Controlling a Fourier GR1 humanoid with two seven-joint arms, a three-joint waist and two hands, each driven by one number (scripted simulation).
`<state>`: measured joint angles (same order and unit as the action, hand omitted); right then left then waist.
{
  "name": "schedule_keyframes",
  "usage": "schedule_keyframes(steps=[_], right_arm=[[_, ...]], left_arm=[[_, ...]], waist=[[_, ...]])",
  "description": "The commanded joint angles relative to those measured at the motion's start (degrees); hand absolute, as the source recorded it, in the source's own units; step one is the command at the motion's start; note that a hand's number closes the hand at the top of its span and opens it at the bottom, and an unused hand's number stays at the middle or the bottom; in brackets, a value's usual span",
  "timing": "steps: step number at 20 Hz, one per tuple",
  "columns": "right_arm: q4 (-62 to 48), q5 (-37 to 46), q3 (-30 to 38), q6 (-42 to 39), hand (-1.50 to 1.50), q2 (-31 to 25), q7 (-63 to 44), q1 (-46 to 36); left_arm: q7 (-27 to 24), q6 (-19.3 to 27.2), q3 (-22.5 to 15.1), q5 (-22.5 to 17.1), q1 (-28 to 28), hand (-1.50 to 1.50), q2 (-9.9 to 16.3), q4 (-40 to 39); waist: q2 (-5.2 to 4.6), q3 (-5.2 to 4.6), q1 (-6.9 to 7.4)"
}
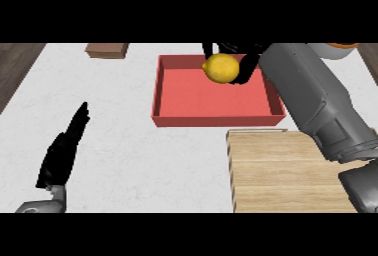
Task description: Pick the lemon from the tray and place it in the cardboard box
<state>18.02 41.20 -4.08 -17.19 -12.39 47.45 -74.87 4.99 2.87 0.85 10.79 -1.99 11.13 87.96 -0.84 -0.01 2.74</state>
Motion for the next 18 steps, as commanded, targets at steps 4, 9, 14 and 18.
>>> schedule_keyframes(steps=[4, 9, 14, 18], right_arm=[[-6.8, 2.6, -1.4, 2.1, -1.5, 7.3, -4.6, 0.7], [-8.7, 2.1, 0.1, 2.3, -1.5, 7.5, -3.0, -0.2], [-9.5, -4.6, 7.0, -0.5, -1.5, 9.2, -4.4, -0.4], [-10.3, -12.2, 14.8, -1.8, -1.5, 7.6, -7.3, -1.1]], left_arm=[[0.0, 0.9, 0.2, 0.8, -0.7, 0.0, -0.8, -0.8], [0.2, -0.2, 0.3, 0.4, 0.5, 0.0, -0.3, 0.9], [0.1, -2.2, 0.3, -0.9, 2.9, 0.0, 0.4, 3.0], [2.0, -0.7, 2.0, -0.6, -1.2, 0.0, 0.6, 1.1]], waist=[[-0.3, -0.02, 0.08], [-0.31, 0.0, 0.28], [-0.12, 0.03, 0.48], [-0.29, 0.04, -0.11]])
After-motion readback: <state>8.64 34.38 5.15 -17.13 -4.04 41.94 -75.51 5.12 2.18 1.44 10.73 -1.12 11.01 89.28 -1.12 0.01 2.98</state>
